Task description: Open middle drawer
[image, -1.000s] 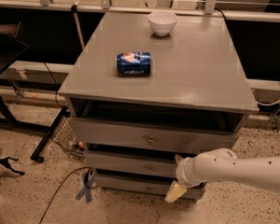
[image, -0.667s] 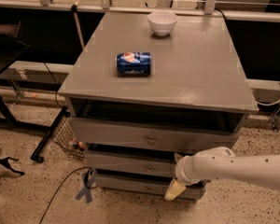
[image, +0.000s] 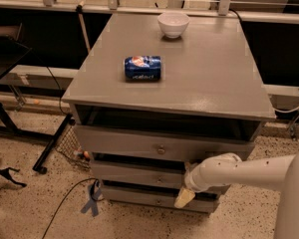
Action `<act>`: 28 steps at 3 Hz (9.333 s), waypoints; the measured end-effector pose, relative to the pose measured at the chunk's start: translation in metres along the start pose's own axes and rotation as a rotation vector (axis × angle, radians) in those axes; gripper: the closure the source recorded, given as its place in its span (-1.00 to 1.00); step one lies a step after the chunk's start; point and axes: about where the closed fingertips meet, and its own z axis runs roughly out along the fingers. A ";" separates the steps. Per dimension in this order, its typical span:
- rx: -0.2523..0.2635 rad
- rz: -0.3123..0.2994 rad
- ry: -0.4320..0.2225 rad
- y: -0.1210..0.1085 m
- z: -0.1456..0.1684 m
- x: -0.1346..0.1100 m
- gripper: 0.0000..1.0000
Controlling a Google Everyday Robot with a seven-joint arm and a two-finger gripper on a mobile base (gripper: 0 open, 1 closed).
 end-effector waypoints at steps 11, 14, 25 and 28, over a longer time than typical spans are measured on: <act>-0.008 -0.001 0.000 0.002 -0.003 -0.003 0.08; -0.008 -0.003 -0.003 0.003 -0.002 -0.004 -1.00; -0.001 0.050 0.053 0.015 0.000 0.019 1.00; 0.003 0.055 0.074 0.034 -0.014 0.031 1.00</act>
Offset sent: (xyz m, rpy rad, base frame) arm -0.0006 0.0009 -0.0009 0.0005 0.0019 0.0015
